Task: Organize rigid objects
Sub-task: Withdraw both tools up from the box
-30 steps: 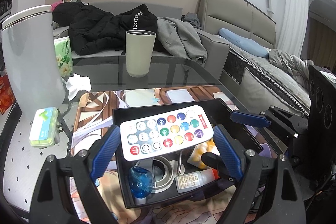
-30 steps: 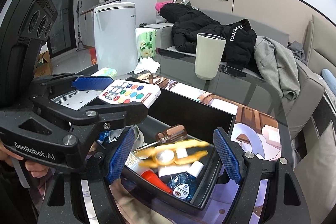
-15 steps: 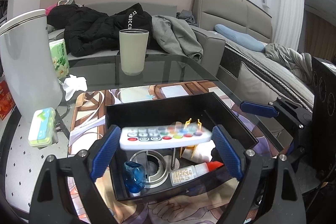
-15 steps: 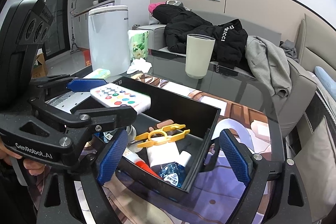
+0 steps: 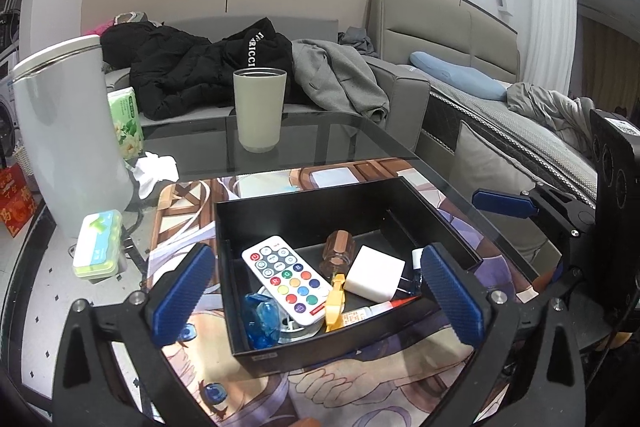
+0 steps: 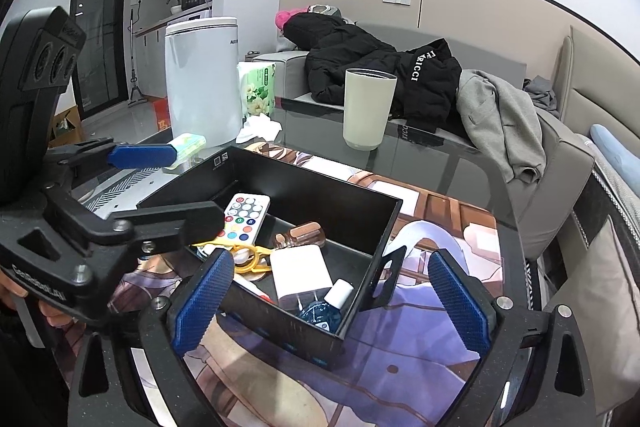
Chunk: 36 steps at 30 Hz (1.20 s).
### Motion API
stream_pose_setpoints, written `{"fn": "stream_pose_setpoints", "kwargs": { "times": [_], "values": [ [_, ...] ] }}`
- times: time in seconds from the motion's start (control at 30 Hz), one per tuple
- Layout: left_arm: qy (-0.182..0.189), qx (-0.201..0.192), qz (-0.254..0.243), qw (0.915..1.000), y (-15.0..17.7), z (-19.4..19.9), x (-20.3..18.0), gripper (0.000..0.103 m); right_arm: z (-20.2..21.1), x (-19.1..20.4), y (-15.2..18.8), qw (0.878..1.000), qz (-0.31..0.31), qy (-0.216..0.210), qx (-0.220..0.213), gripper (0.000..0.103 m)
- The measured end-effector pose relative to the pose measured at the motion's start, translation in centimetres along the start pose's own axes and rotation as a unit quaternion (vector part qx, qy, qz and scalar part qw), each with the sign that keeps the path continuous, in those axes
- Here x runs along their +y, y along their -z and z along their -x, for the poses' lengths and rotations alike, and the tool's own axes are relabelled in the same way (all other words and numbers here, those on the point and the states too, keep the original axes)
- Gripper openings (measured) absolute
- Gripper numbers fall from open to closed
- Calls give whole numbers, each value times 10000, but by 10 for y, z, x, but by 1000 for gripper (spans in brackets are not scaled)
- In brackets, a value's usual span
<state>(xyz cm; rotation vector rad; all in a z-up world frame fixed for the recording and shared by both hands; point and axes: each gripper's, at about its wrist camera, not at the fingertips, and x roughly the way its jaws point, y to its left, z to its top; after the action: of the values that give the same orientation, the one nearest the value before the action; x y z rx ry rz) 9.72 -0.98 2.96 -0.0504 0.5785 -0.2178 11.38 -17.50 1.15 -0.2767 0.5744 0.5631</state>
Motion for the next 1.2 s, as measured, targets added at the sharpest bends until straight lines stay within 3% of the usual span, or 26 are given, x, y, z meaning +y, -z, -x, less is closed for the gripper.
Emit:
{"fn": "stream_pose_setpoints", "kwargs": {
  "times": [0.73, 1.2],
  "values": [
    [-394, -268, -91, 9988, 19, 18, 10, 103, 18, 0, 13, 9988, -300, -9, -378, 102],
    [-600, -130, -93, 9981, 29, 8, 9, 103, 16, 10, 19, 9985, -284, -33, -466, 102]
  ]
}}
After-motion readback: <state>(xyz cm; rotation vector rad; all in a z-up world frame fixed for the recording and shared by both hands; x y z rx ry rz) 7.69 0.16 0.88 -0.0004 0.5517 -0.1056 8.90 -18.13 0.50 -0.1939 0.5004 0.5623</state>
